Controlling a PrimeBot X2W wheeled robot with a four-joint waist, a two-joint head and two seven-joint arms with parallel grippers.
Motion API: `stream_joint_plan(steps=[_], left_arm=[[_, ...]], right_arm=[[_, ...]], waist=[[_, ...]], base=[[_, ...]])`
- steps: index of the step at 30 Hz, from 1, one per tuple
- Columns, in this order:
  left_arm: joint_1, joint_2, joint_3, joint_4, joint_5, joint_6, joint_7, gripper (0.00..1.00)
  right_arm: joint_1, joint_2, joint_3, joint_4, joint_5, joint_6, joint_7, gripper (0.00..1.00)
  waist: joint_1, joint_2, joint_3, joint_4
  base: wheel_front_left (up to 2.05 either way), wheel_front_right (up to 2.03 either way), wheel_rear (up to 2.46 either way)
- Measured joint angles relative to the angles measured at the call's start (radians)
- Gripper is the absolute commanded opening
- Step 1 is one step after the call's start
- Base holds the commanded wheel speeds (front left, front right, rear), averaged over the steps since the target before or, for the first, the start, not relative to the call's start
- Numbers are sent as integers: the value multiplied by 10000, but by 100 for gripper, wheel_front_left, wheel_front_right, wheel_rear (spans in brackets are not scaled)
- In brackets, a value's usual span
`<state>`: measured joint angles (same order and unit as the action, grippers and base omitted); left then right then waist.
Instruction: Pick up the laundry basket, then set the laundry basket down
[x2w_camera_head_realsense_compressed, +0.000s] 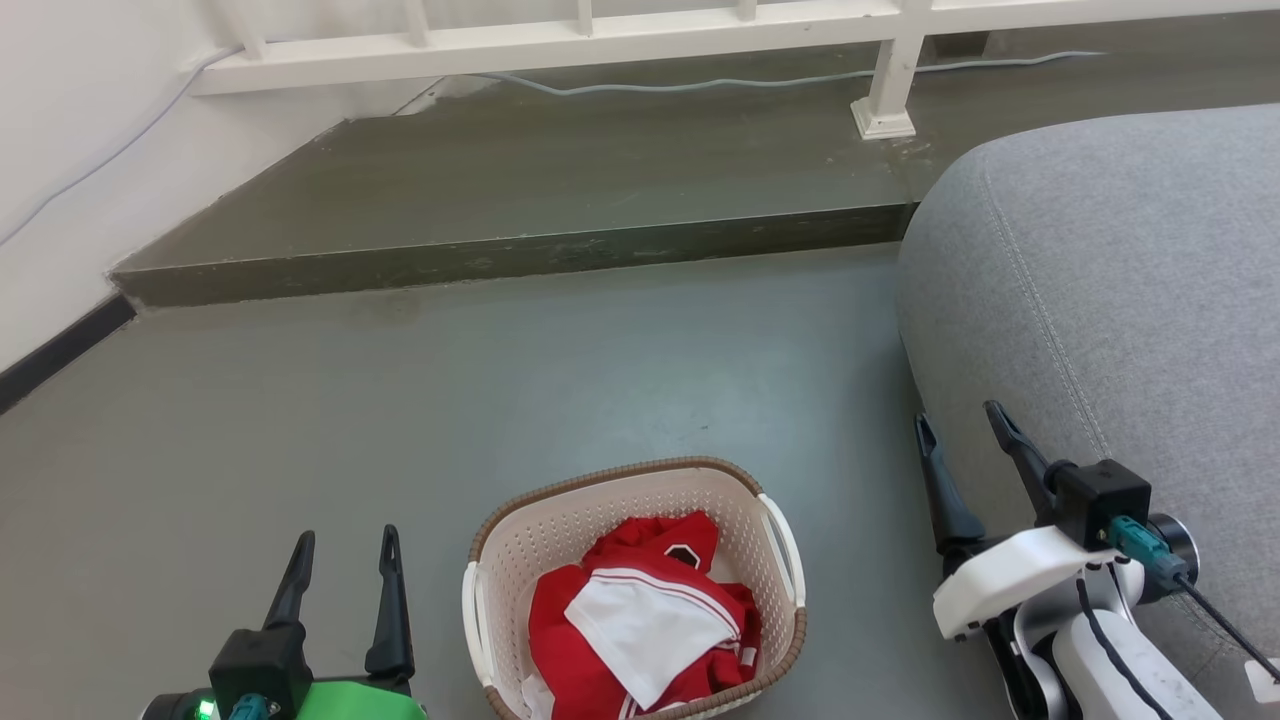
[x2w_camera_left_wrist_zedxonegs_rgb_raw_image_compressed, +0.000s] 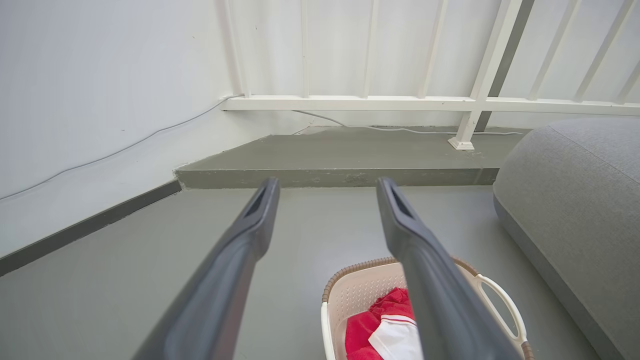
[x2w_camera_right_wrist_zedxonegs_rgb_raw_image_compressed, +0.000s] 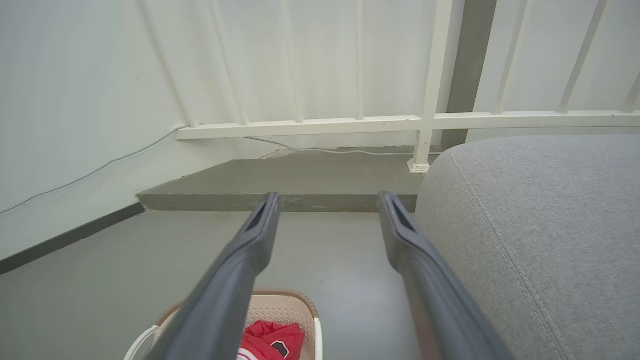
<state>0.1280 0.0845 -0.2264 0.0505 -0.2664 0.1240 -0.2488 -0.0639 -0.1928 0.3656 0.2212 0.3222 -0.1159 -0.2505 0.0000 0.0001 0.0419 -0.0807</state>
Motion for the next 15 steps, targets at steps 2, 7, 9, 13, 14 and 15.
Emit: stream_joint_plan(steps=[2,7,9,13,14,15], left_arm=[[32,-8,10,-38,19,0,0,100],[270,-36,17,-265,127,0,15,100],[316,-46,17,-314,198,0,19,100],[398,-54,23,-370,336,0,109,100],[408,-56,27,-389,336,0,119,100],[418,-59,29,-414,337,0,123,100]], right_arm=[[96,0,-13,-10,-63,0,0,100],[194,-2,-84,-44,-65,-2,0,100],[278,-2,-104,-61,-65,-2,0,100],[373,0,-123,-77,-79,-4,0,100],[373,0,-132,-94,-79,-4,0,100],[373,0,-142,-109,-79,-4,0,100]], waist=[[0,0,-12,12],[0,0,-46,40],[0,0,-55,46],[0,0,-62,48],[0,0,-64,47],[0,0,-66,46]], base=[[0,0,0],[0,0,0],[0,0,0],[0,0,0],[0,0,0],[0,0,0]])
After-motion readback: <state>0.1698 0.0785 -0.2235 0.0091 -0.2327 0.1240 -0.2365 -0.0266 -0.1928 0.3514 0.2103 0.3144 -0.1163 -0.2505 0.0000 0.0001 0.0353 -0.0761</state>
